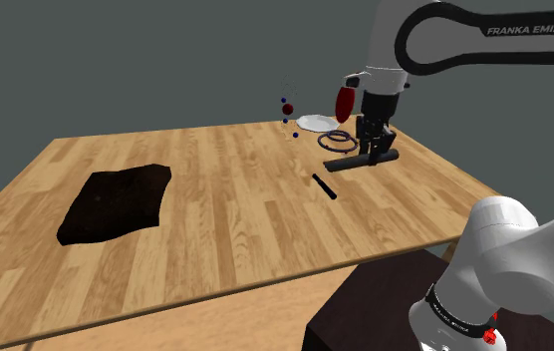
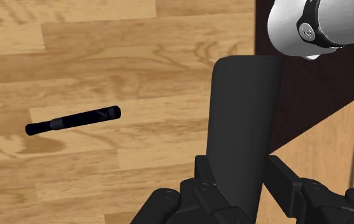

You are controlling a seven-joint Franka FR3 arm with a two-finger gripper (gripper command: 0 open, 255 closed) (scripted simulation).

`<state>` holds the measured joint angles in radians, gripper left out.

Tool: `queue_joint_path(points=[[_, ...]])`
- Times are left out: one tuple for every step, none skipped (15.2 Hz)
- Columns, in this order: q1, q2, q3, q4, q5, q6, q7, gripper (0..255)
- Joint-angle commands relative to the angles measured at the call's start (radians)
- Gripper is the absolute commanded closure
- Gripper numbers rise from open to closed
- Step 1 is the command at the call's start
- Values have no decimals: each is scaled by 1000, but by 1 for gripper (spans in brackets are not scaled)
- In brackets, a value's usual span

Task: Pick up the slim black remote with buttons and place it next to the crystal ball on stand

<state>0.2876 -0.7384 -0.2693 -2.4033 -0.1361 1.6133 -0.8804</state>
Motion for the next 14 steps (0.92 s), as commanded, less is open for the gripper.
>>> queue_joint_path(points=[[2,4,4,32,4,-28,0,255],[3,6,6,47,6,-41,0,255],[4,8,7,62,7,-53,0,255],[5,11,9,77,9,-66,0,255],[6,14,10,92,10,-78,0,255],[7,17,12,107,12,-91,0,255],[8,20,13,123,13,-103,0,255],[9,23,14,138,15,-116,0,255],[9,27,16,154,16,-128,-1,255],[10,31,17,170,18,-140,-1,255],[11,35,18,187,19,-153,-1,255],[12,39,19,203,21,-165,-1,255],[13,43,20,220,22,-177,-2,255],[14,48,21,236,23,-189,-2,255]])
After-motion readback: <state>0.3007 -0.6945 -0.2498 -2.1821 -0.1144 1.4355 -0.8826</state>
